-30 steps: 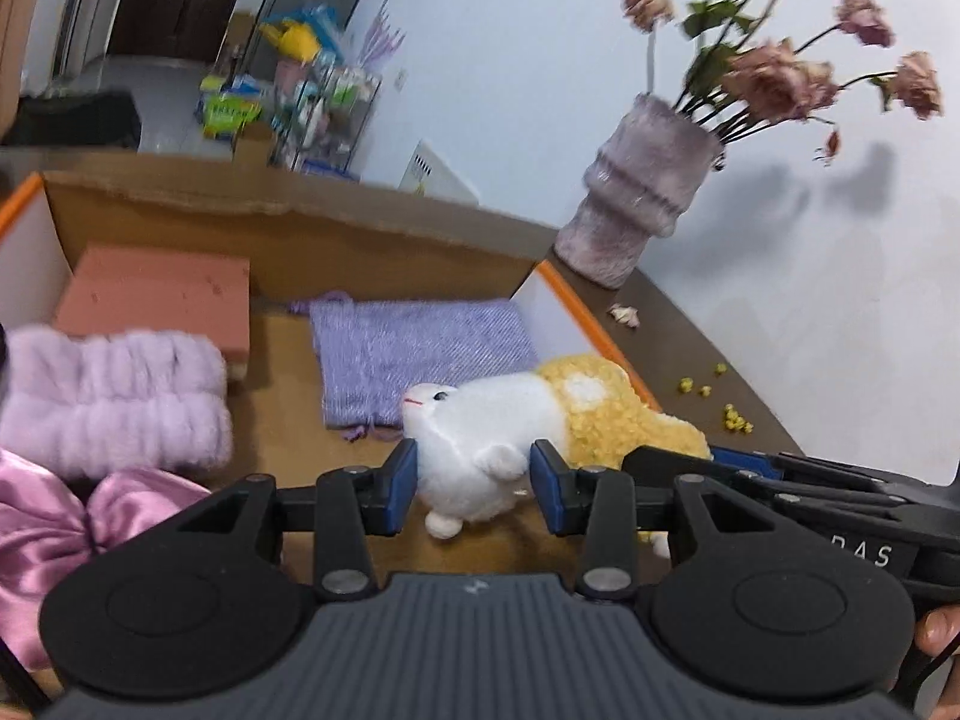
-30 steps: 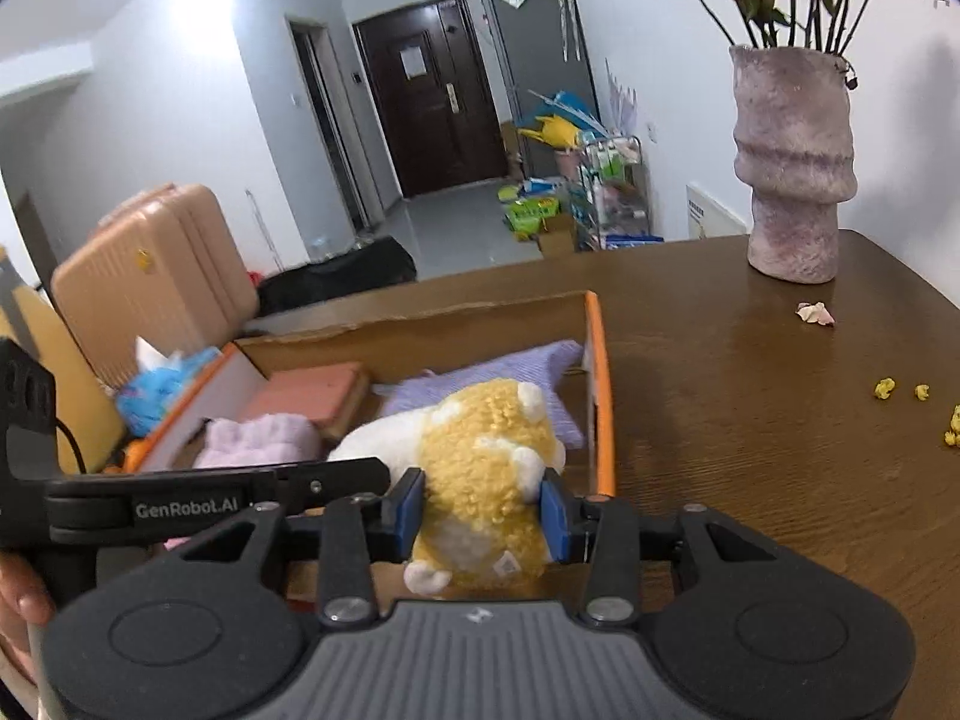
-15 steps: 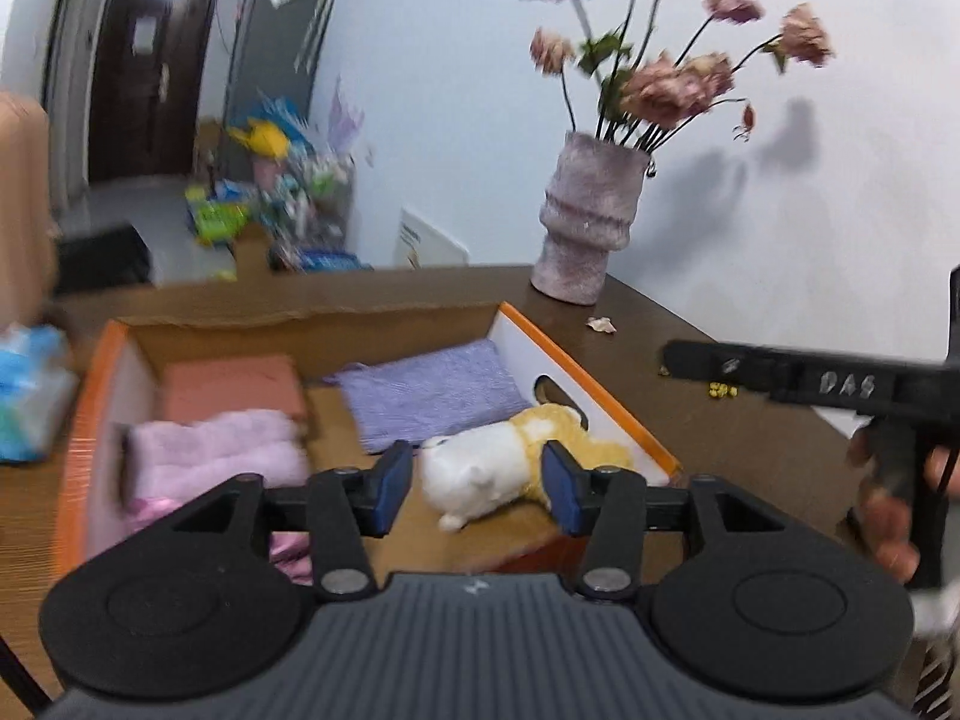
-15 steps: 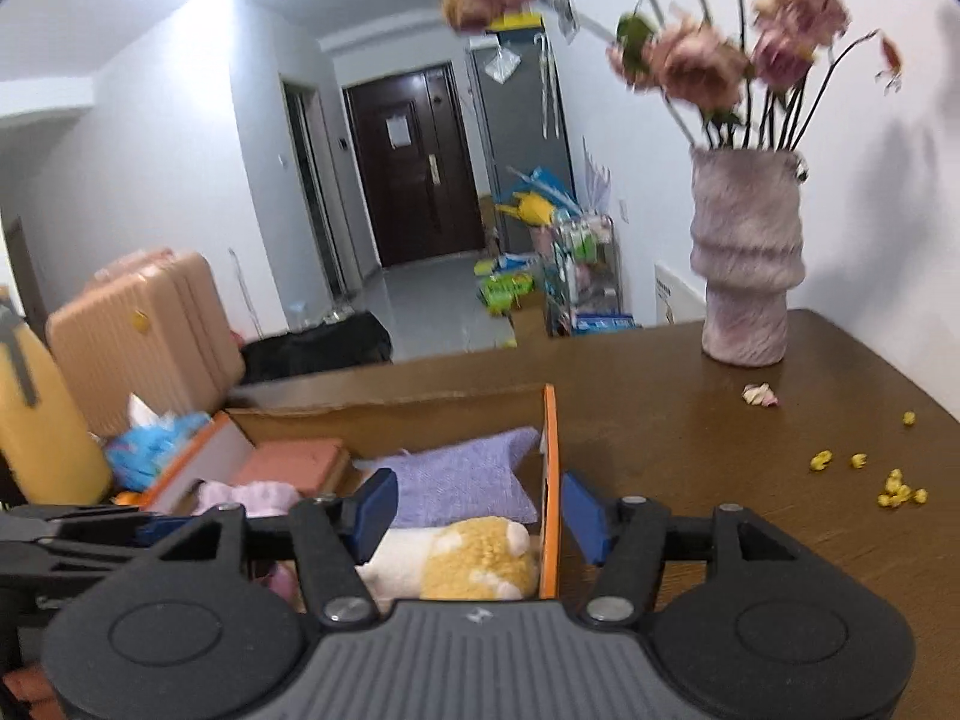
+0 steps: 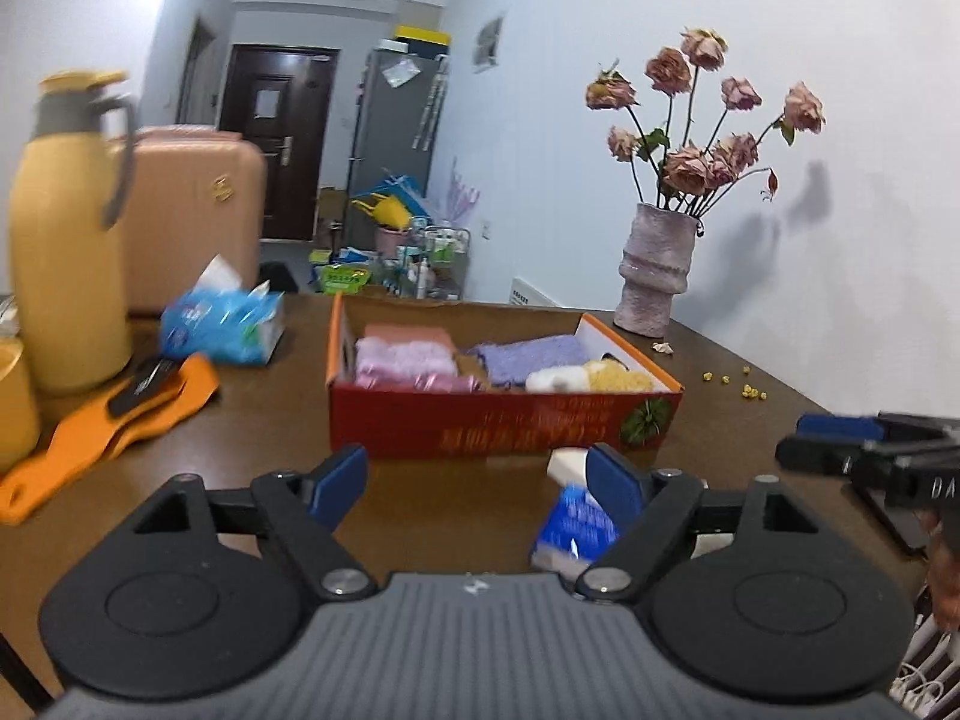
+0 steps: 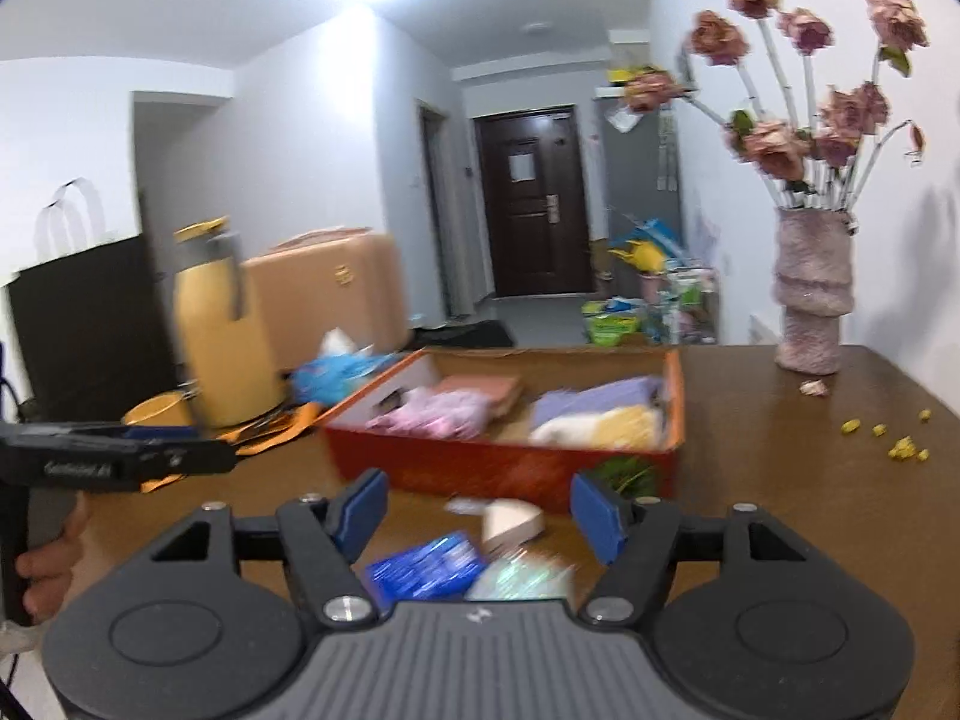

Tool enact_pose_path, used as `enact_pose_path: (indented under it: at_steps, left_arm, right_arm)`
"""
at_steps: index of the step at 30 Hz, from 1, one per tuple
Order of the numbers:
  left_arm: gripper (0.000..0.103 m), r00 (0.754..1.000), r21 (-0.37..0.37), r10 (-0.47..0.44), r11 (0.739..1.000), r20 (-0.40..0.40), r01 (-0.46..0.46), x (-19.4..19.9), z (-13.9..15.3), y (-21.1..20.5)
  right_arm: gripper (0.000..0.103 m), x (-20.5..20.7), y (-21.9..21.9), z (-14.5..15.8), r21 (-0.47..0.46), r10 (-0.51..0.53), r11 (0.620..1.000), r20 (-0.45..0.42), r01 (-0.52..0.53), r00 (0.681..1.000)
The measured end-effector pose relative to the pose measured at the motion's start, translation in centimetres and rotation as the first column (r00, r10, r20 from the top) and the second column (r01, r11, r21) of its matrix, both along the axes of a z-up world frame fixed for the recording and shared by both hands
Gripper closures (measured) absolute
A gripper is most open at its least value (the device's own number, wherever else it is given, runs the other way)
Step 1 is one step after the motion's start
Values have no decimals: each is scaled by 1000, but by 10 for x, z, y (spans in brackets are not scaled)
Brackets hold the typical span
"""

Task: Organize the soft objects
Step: 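Grasp the light-blue fuzzy plush with the right gripper, then carry the blue plush into the box and release it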

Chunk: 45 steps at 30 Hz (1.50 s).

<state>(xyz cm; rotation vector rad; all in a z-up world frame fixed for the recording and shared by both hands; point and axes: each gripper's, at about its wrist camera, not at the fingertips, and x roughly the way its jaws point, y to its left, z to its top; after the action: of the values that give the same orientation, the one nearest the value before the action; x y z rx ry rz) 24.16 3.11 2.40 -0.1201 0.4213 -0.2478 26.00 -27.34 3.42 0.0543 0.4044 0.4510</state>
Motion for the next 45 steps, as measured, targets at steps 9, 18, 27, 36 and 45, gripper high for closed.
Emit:
enact_pose_path:
  at_steps: [9,18,27,36,45]
  left_arm:
    - [18,998,45,36,998,-47,-34,-60,-18,-7]
    - [18,996,21,-39,999,-85,41,-99,-38,-27]
    - [21,986,-28,-91,996,-142,87,-76,-54,-45]
    - [47,945,-152,-160,981,-287,120,-5,-76,-63]
    - [75,927,-219,-171,971,-334,100,27,-75,-54]
  right_arm:
    - [34,-55,26,-24,-7,43,999,-25,-43,999]
    - [34,-105,4,-43,36,-27,999,-91,30,995]
    - [48,-95,-8,-64,81,-54,994,-159,67,986]
    - [54,-32,-2,-89,197,-7,978,-292,67,956]
    - [75,9,5,-102,318,80,948,-347,36,934]
